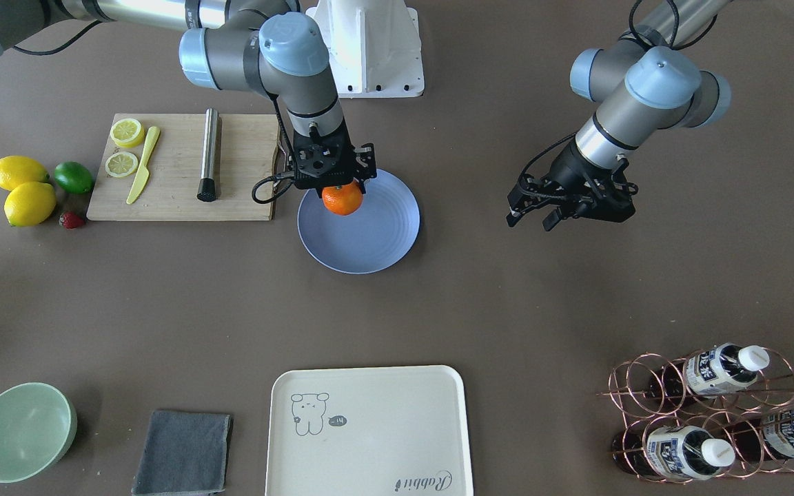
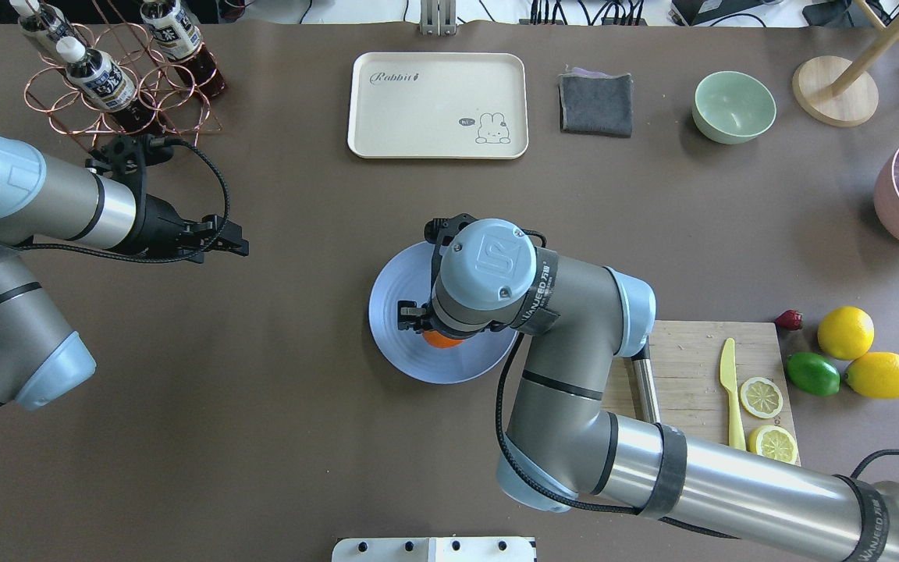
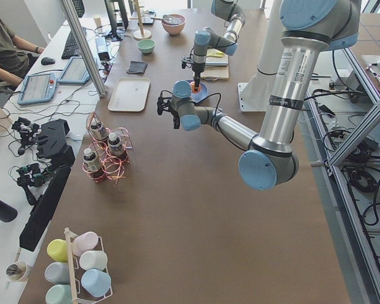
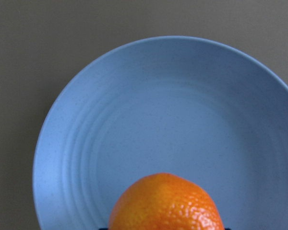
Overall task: Pick orange to plate
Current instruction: 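Carry the orange over the blue plate with the right gripper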
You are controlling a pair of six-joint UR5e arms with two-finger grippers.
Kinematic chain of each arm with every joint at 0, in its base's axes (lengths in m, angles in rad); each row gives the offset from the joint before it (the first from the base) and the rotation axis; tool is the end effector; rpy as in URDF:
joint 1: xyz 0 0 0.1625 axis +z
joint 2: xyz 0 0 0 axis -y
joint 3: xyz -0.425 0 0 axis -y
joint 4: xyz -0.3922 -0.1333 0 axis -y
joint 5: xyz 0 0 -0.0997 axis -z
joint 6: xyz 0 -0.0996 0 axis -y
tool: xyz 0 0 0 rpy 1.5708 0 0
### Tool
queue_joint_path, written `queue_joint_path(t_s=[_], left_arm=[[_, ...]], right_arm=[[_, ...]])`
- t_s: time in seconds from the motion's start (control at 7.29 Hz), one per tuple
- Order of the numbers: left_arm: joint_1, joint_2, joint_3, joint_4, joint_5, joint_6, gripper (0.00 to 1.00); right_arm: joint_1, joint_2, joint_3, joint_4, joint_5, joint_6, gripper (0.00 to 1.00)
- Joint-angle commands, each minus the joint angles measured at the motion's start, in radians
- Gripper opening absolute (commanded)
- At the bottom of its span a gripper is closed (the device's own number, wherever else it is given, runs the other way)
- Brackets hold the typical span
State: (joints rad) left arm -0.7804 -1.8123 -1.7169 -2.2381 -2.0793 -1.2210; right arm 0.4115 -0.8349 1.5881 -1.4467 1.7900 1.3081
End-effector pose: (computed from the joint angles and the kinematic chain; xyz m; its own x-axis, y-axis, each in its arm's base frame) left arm 0.3593 -0.4751 0.3831 0.4368 -0.0112 -0.8995 0.1745 0.9820 0.0725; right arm -0.6060 -0.3863 0.1947 0.6274 -0.0028 0.7787 -0.0769 0.9949 0.0655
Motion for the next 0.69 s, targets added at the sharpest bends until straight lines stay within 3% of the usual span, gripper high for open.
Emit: queue_joint_path(t_s=[0.0,0.55], left_arm=[[-0.007,0.011,0.000,0.000,-0.005,0.008,0.80],[-0.007,0.014,-0.001,-0.002,-0.004,0.008,0.82]], right_arm=[[-0.006,0.022,-0.033,0.003,-0.006,0.000,0.00],[0.004,0.019,-0.062,0.003,-0.012,-0.010,0.00]])
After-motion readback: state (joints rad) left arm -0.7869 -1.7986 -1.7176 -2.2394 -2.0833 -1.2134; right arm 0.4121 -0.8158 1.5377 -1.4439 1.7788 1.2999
